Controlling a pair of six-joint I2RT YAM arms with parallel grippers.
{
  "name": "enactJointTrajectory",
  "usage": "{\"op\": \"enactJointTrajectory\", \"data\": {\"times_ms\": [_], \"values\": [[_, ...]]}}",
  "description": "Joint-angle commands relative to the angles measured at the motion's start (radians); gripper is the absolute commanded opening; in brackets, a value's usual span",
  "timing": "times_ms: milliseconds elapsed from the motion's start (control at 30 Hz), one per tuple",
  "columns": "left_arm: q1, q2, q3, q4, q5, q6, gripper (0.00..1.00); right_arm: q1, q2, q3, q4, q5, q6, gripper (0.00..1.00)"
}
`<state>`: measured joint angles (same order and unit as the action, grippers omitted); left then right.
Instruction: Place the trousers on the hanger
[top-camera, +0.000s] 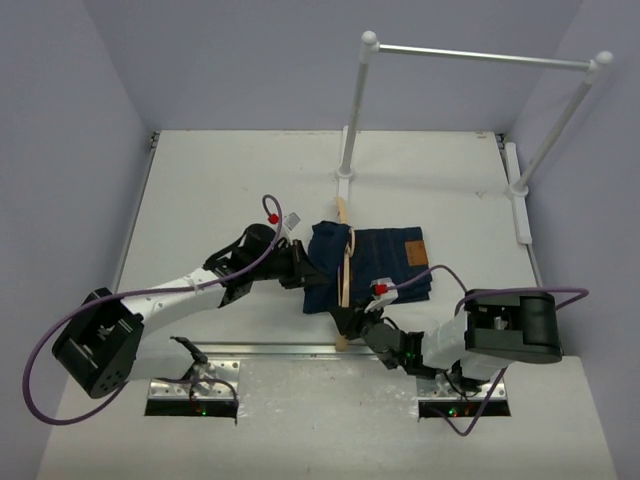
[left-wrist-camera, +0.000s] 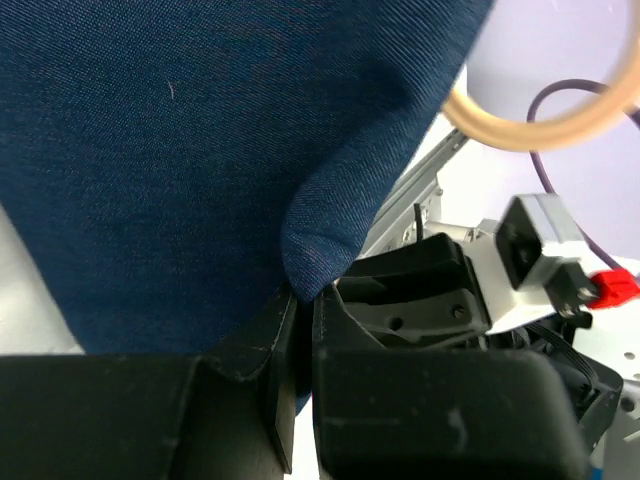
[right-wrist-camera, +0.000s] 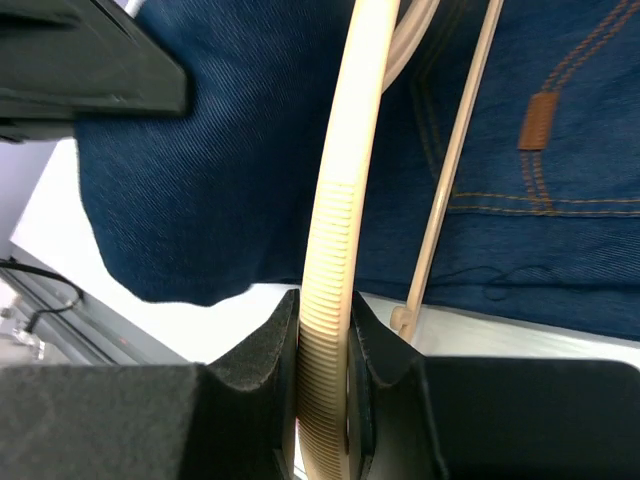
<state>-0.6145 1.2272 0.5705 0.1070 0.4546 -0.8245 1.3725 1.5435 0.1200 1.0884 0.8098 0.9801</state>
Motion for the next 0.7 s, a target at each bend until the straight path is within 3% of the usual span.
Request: {"op": "enactJointTrajectory", "data": {"times_ms": [0,167,400,567,667], "values": [[-0.068,0.072,0.058,0.158,-0.073,-0.111,0.00,-0.001,-0.106,-0.062,0.090,0.092,-0.089,0.00],[-0.076,0.128,0.039,0.191,-0.140,-0.184,0.00,-0.016,-0.260,-0.134,0.090,0.120,-0.163,0.00],[-0.082,0.257,0.070,0.271,-0.115,-0.216,0.00,-0.024,-0.404,-0.183,0.082,-0.005,-0.309,0.00],[-0.093,0.341,0.119,0.323,-0.068,-0.209,0.00,-0.023,-0.391,-0.186,-0.020,-0.014,-0.229,0.00],[-0.097,0.359,0.138,0.320,-0.066,-0.191,0.00,-0.024,-0.402,-0.146,-0.238,0.023,-0.130,0.00]]}}
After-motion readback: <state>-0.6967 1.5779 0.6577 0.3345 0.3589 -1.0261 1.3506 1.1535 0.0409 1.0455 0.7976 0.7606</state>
